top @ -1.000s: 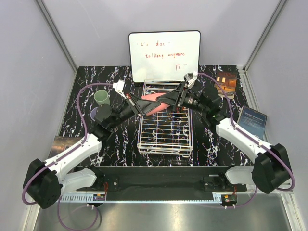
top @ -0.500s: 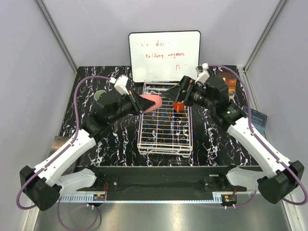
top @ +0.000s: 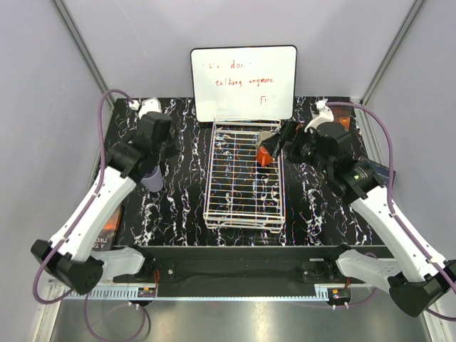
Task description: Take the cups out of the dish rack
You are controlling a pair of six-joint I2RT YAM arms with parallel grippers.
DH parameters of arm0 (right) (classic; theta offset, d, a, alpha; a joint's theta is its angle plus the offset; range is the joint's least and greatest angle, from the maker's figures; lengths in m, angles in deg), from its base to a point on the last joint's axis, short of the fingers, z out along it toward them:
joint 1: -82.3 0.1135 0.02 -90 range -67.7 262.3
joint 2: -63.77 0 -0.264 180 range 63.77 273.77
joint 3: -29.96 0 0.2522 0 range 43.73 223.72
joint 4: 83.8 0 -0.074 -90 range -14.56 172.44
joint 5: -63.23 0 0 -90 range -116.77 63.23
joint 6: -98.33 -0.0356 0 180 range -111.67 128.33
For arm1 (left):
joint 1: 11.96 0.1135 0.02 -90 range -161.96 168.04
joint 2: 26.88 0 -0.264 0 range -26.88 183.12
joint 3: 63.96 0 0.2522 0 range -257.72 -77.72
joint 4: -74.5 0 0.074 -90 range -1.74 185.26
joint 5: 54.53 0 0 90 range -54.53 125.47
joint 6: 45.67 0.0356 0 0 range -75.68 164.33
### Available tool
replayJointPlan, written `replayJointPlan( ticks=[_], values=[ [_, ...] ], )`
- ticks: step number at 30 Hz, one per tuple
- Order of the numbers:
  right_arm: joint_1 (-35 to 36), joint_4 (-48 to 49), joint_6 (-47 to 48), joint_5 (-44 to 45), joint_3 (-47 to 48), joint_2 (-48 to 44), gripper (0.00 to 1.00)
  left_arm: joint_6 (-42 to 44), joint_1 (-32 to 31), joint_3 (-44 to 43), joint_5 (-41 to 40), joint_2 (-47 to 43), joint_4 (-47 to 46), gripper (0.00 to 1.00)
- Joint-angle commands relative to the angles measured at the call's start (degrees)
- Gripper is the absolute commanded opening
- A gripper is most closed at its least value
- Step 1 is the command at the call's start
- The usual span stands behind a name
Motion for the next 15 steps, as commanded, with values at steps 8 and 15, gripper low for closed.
replayJointPlan(
  ticks=[8, 15],
  values=[
    [0.3, -4.0, 2.2, 0.8, -0.3, 1.3, 1.0, 10.2, 10.7, -5.8, -7.5, 12.3, 12.7, 0.0],
    [0.3, -4.5, 2.5, 0.8, -0.8, 1.9, 1.0, 10.7, 11.9, -2.3, -3.5, 14.6, 10.2, 0.0]
  ],
)
